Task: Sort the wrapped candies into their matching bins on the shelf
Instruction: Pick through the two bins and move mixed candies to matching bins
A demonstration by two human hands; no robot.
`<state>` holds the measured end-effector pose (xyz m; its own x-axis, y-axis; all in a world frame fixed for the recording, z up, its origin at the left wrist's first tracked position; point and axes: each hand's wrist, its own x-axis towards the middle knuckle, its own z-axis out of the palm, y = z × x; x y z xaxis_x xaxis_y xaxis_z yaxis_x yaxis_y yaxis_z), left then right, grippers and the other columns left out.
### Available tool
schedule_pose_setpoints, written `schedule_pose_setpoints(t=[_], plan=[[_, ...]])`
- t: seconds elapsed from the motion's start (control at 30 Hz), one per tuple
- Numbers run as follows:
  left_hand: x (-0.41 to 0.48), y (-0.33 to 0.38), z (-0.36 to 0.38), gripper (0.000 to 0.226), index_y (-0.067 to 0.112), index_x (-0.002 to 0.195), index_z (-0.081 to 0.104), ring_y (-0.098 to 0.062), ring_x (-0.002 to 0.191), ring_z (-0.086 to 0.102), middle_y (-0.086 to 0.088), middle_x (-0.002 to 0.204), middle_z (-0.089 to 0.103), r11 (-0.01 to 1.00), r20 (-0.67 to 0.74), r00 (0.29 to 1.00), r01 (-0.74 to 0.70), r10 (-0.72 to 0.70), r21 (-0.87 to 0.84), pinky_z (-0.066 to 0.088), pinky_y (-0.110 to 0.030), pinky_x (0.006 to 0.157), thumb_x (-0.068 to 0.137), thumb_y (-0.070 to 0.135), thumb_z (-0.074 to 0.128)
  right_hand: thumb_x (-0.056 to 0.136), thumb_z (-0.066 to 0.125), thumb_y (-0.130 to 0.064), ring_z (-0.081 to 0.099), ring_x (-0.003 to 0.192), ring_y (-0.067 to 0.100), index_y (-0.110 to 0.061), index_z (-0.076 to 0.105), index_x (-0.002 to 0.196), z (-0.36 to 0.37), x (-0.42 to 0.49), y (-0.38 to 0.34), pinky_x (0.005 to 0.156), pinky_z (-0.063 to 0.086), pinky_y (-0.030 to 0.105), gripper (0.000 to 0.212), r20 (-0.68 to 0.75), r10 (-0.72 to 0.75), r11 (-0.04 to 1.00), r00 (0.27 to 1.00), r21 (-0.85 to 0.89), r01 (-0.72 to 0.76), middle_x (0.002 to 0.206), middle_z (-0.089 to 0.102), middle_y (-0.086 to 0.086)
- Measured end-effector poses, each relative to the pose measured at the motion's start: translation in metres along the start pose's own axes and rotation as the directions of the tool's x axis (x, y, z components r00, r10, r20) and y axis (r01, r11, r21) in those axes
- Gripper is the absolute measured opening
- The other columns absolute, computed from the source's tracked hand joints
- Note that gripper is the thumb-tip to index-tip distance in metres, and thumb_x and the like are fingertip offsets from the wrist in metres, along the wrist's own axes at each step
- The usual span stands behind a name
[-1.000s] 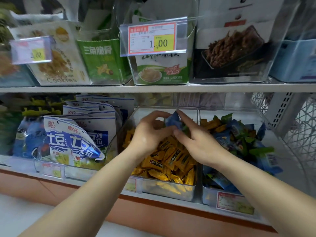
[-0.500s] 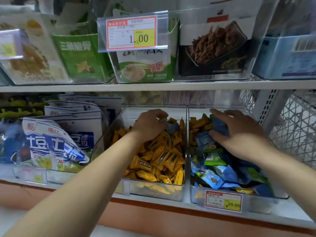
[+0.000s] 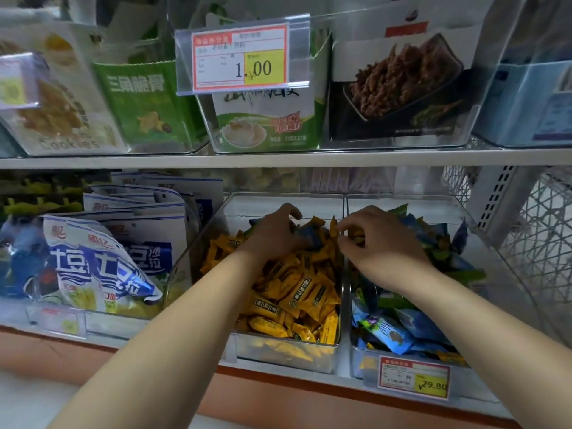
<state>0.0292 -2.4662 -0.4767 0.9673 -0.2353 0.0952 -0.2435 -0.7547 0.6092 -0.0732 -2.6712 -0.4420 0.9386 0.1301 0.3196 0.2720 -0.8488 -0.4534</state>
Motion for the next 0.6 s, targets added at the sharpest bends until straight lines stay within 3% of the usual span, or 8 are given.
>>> schedule_pose_setpoints(t=[0.07, 0.17, 0.3, 0.37, 0.43, 0.5, 0.6], plan=[[-0.004, 0.001, -0.003, 0.055, 0.029, 0.122, 0.058, -0.006, 0.087, 0.058, 0.013, 0.096, 0.059, 0.999, 0.013, 1.000, -0.016, 0.016, 0.048, 0.038, -0.017, 0.063, 0.075, 0.046, 0.081, 0.093, 0.056, -0.039, 0.051, 0.109, 0.014, -0.034, 0.064, 0.113, 0.003, 0.003, -0.002, 0.086, 0.046, 0.033, 0.022, -0.007, -0.005, 1.000, 1.000, 0.020, 0.005, 0.117, 0.054, -0.008], [-0.010, 0.003, -0.004, 0.040, 0.023, 0.110, 0.070, -0.005, 0.083, 0.056, 0.009, 0.096, 0.064, 0.992, -0.028, 0.999, -0.031, 0.034, 0.122, 0.039, -0.018, 0.063, 0.078, 0.045, 0.077, 0.093, 0.057, -0.037, 0.052, 0.109, 0.014, -0.033, 0.064, 0.111, 0.007, 0.005, -0.004, 0.085, 0.044, 0.031, 0.020, -0.001, -0.013, 0.999, 1.000, 0.032, 0.013, 0.117, 0.055, -0.007], [-0.035, 0.016, -0.007, 0.031, 0.024, 0.109, 0.070, -0.011, 0.091, 0.060, 0.009, 0.101, 0.067, 0.989, -0.197, 0.977, -0.055, 0.081, 0.138, 0.047, -0.027, 0.075, 0.084, 0.043, 0.073, 0.093, 0.059, -0.036, 0.045, 0.126, 0.016, -0.035, 0.050, 0.137, 0.009, 0.008, -0.007, 0.095, 0.037, 0.028, 0.045, 0.007, -0.039, 0.998, 0.999, 0.044, 0.039, 0.138, 0.051, -0.006], [-0.053, 0.026, -0.015, 0.028, 0.026, 0.105, 0.072, -0.007, 0.088, 0.064, 0.014, 0.097, 0.070, 0.994, -0.318, 0.942, -0.109, 0.102, -0.004, 0.050, -0.025, 0.076, 0.083, 0.044, 0.074, 0.090, 0.064, -0.037, 0.036, 0.136, 0.014, -0.042, 0.033, 0.148, 0.008, 0.007, -0.010, 0.102, 0.029, 0.024, 0.065, 0.030, -0.107, 0.991, 0.994, 0.079, 0.105, 0.150, 0.041, -0.010], [-0.073, 0.041, -0.024, 0.016, 0.031, 0.092, 0.073, 0.002, 0.080, 0.066, 0.018, 0.085, 0.072, 0.952, -0.362, 0.930, -0.163, 0.061, -0.260, 0.048, -0.015, 0.069, 0.082, 0.042, 0.076, 0.088, 0.068, -0.041, 0.034, 0.138, 0.008, -0.046, 0.024, 0.150, 0.008, 0.005, -0.015, 0.107, 0.027, 0.022, 0.076, 0.063, -0.182, 0.965, 0.981, 0.201, 0.166, 0.154, 0.035, -0.013], [-0.092, 0.055, -0.023, 0.015, 0.028, 0.089, 0.073, 0.001, 0.078, 0.069, 0.016, 0.082, 0.074, 0.844, -0.306, 0.952, -0.156, -0.010, -0.514, 0.048, -0.011, 0.065, 0.082, 0.040, 0.078, 0.090, 0.068, -0.039, 0.046, 0.131, 0.005, -0.043, 0.034, 0.147, 0.007, 0.001, -0.021, 0.108, 0.038, 0.026, 0.067, 0.068, -0.225, 0.885, 0.972, 0.432, 0.175, 0.148, 0.046, -0.012], [-0.109, 0.065, -0.018, 0.048, 0.019, 0.105, 0.072, -0.011, 0.080, 0.073, 0.002, 0.089, 0.077, 0.632, -0.147, 0.979, -0.026, -0.141, -0.774, 0.055, -0.023, 0.066, 0.072, 0.054, 0.076, 0.089, 0.071, -0.027, 0.062, 0.108, 0.003, -0.034, 0.055, 0.128, 0.001, -0.005, -0.025, 0.096, 0.051, 0.035, 0.042, 0.001, -0.236, 0.794, 0.972, 0.577, 0.192, 0.119, 0.065, -0.013]])
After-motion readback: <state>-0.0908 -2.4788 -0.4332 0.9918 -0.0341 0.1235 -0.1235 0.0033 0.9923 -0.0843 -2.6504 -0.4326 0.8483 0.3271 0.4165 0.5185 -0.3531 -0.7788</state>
